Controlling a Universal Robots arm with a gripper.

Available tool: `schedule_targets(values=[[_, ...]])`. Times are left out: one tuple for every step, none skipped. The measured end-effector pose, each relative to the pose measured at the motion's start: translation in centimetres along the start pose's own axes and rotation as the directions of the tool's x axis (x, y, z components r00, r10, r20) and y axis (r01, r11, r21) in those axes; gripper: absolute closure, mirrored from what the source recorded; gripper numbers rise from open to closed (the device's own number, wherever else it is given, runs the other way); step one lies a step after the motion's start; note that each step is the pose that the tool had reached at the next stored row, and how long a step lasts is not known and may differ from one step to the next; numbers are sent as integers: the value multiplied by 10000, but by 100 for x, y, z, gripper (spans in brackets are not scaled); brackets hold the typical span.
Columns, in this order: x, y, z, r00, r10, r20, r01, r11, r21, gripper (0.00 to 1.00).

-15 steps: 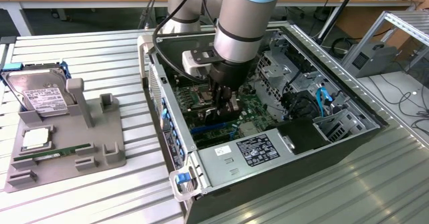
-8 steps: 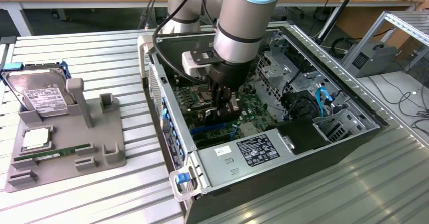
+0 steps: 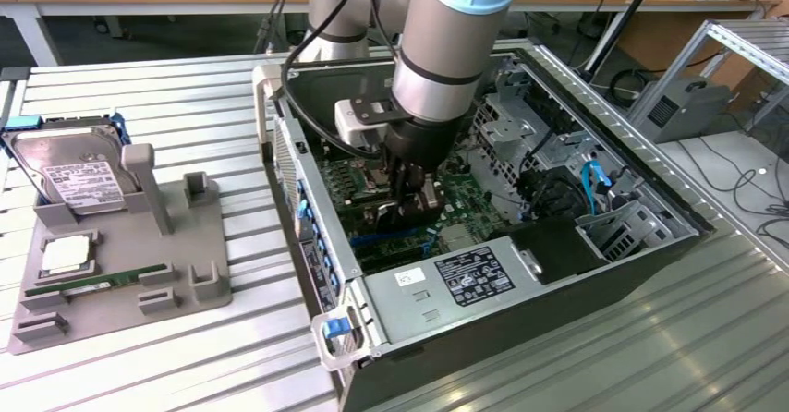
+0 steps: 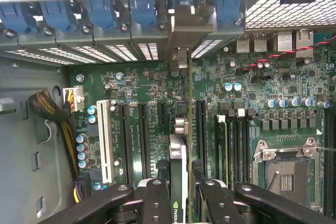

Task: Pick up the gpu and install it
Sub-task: 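Insert the gpu into the slot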

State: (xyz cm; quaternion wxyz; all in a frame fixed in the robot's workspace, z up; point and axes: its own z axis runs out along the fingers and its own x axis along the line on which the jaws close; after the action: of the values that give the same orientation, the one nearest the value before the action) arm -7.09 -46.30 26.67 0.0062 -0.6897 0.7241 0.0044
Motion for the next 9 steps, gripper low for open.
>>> schedule_targets(values=[[0, 0, 8, 10000, 0, 5, 0, 10000, 2, 73], [1, 0, 9, 10000, 0, 2, 0, 10000, 1, 73], [1, 0, 9, 10000, 0, 1, 0, 10000, 0, 73], [2, 0, 9, 10000, 0, 6, 0, 10000, 0, 73], [2, 0, 10, 10000, 0, 14, 0, 10000, 0, 73], [2, 0, 10, 10000, 0, 16, 0, 10000, 0, 73], [2, 0, 10, 10000, 0, 17, 0, 10000, 0, 73], [2, 0, 10, 10000, 0, 17, 0, 10000, 0, 73], [2, 0, 10, 10000, 0, 16, 0, 10000, -1, 73]])
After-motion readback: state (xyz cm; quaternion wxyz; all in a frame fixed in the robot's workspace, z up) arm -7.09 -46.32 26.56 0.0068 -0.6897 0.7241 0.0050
